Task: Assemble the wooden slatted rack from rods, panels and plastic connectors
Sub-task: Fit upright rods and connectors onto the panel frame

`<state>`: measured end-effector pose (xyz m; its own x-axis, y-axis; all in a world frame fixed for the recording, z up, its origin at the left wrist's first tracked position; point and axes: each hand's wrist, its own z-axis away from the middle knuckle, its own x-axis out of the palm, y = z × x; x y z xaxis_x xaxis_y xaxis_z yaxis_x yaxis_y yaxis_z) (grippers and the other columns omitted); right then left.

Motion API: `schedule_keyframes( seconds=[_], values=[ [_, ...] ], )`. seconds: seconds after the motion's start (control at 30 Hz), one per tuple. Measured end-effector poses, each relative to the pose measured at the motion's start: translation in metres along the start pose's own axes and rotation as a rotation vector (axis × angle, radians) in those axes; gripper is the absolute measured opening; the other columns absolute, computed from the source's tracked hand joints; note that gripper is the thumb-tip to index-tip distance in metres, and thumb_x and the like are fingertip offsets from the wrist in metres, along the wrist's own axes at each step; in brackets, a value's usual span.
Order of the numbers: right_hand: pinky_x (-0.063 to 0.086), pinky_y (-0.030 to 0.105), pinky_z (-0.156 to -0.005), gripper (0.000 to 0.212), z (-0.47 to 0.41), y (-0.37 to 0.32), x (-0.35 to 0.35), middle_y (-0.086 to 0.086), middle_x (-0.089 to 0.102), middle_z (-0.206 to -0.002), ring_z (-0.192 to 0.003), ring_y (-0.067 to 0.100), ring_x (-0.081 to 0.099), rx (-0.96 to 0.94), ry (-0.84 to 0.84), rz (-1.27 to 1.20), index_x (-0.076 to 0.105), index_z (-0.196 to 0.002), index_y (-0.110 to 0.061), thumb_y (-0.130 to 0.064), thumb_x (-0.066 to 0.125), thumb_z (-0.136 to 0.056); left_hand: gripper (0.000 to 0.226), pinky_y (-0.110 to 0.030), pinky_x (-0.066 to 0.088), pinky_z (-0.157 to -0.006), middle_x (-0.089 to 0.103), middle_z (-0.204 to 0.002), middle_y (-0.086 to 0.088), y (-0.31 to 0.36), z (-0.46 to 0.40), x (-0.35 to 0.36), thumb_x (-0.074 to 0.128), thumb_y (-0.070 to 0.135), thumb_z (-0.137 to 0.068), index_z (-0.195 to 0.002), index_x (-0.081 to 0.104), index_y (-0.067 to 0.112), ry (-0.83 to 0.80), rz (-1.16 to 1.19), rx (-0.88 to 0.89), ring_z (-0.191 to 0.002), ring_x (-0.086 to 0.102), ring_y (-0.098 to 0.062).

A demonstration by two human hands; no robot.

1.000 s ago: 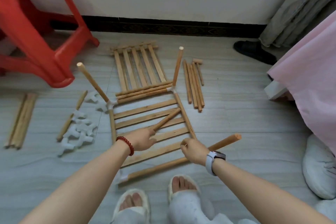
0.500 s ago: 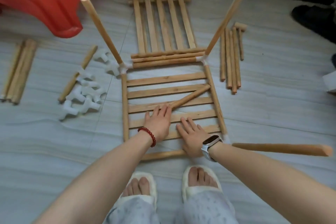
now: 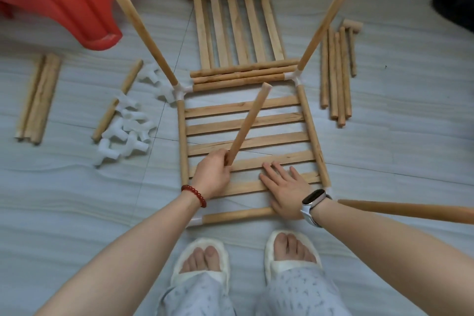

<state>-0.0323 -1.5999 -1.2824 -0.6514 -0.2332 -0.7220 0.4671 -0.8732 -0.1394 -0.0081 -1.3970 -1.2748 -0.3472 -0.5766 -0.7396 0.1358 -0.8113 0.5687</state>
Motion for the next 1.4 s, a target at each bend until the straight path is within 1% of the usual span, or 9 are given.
schedule_keyframes(
  seconds=[0.1, 0.2, 0.3, 0.4, 0.5, 0.77, 1.03, 1.2, 1.4],
  values=[
    [-0.002, 0.053, -0.114, 0.068, -0.001, -0.018, 0.0, 0.008, -0.013, -0.157, -0.143, 0.032, -0.011, -0.123, 0.048, 0.09, -0.001, -0.15, -0.023, -0.046, 0.035, -0.096, 0.012, -0.024, 0.051, -0.074, 0.065, -0.087, 0.001, -0.016, 0.021, -0.03, 0.063, 0.011, -0.085, -0.094, 0.058, 0.008, 0.071, 0.386, -0.131, -0.088, 0.063, -0.017],
    [-0.001, 0.061, -0.112, 0.061, -0.008, -0.051, 0.003, 0.004, -0.013, -0.157, -0.143, 0.036, -0.01, -0.309, 0.024, 0.194, -0.005, -0.148, -0.035, -0.042, 0.031, -0.099, 0.011, -0.024, 0.055, -0.077, 0.07, -0.076, 0.006, -0.032, 0.048, -0.059, 0.067, 0.004, -0.081, -0.085, 0.058, 0.01, 0.162, 0.569, -0.159, -0.085, 0.067, -0.006],
    [0.002, 0.064, -0.109, 0.049, -0.02, -0.072, 0.006, 0.003, -0.013, -0.157, -0.141, 0.043, -0.007, -0.252, 0.012, 0.226, -0.005, -0.145, -0.045, -0.034, 0.015, -0.102, 0.02, -0.029, 0.052, -0.079, 0.071, -0.08, 0.001, -0.046, 0.073, -0.079, 0.069, 0.002, -0.078, -0.079, 0.054, 0.016, 0.176, 0.5, -0.173, -0.089, 0.068, -0.009],
    [0.003, 0.064, -0.108, 0.051, -0.031, -0.079, 0.003, 0.004, -0.015, -0.157, -0.14, 0.045, -0.007, -0.125, -0.002, 0.16, -0.005, -0.147, -0.04, -0.041, 0.017, -0.1, 0.019, -0.028, 0.051, -0.077, 0.071, -0.082, -0.004, -0.055, 0.09, -0.088, 0.072, 0.006, -0.077, -0.077, 0.054, 0.014, 0.204, 0.429, -0.184, -0.088, 0.068, -0.009],
    [0.002, 0.063, -0.109, 0.054, -0.035, -0.087, 0.003, 0.004, -0.018, -0.156, -0.139, 0.047, -0.01, -0.091, -0.026, 0.139, -0.005, -0.148, -0.035, -0.041, 0.019, -0.1, 0.019, -0.021, 0.052, -0.076, 0.072, -0.081, 0.004, -0.059, 0.101, -0.091, 0.071, 0.007, -0.077, -0.077, 0.054, 0.016, 0.198, 0.408, -0.178, -0.084, 0.068, -0.002],
    [0.0, 0.06, -0.111, 0.061, -0.034, -0.09, -0.001, 0.003, -0.022, -0.155, -0.14, 0.044, -0.013, -0.065, -0.035, 0.116, -0.009, -0.149, -0.026, -0.042, 0.024, -0.1, 0.025, -0.016, 0.051, -0.075, 0.069, -0.081, 0.009, -0.067, 0.118, -0.082, 0.074, 0.004, -0.075, -0.076, 0.066, 0.028, 0.076, 0.334, -0.126, -0.08, 0.065, 0.0],
    [-0.002, 0.058, -0.112, 0.06, -0.031, -0.09, -0.005, 0.002, -0.023, -0.155, -0.14, 0.042, -0.016, -0.063, -0.071, 0.072, -0.011, -0.149, -0.027, -0.038, 0.024, -0.101, 0.017, -0.008, 0.045, -0.069, 0.067, -0.079, 0.012, -0.064, 0.133, -0.078, 0.074, 0.015, -0.078, -0.08, 0.065, 0.028, 0.098, 0.286, -0.117, -0.079, 0.062, 0.003],
    [-0.002, 0.058, -0.112, 0.06, -0.031, -0.091, -0.007, 0.002, -0.022, -0.155, -0.14, 0.042, -0.015, -0.067, -0.066, 0.065, -0.011, -0.149, -0.027, -0.038, 0.025, -0.101, 0.015, -0.007, 0.044, -0.069, 0.067, -0.077, 0.009, -0.062, 0.137, -0.069, 0.077, 0.019, -0.075, -0.082, 0.065, 0.026, 0.223, 0.329, -0.21, -0.081, 0.06, 0.002],
    [-0.002, 0.058, -0.113, 0.061, -0.028, -0.092, -0.009, 0.003, -0.022, -0.155, -0.14, 0.042, -0.015, -0.071, -0.068, 0.054, -0.01, -0.149, -0.026, -0.037, 0.026, -0.101, 0.015, -0.004, 0.041, -0.063, 0.064, -0.072, 0.014, -0.06, 0.141, -0.064, 0.076, 0.024, -0.076, -0.079, 0.062, 0.027, 0.257, 0.306, -0.238, -0.076, 0.058, 0.01]
  ],
)
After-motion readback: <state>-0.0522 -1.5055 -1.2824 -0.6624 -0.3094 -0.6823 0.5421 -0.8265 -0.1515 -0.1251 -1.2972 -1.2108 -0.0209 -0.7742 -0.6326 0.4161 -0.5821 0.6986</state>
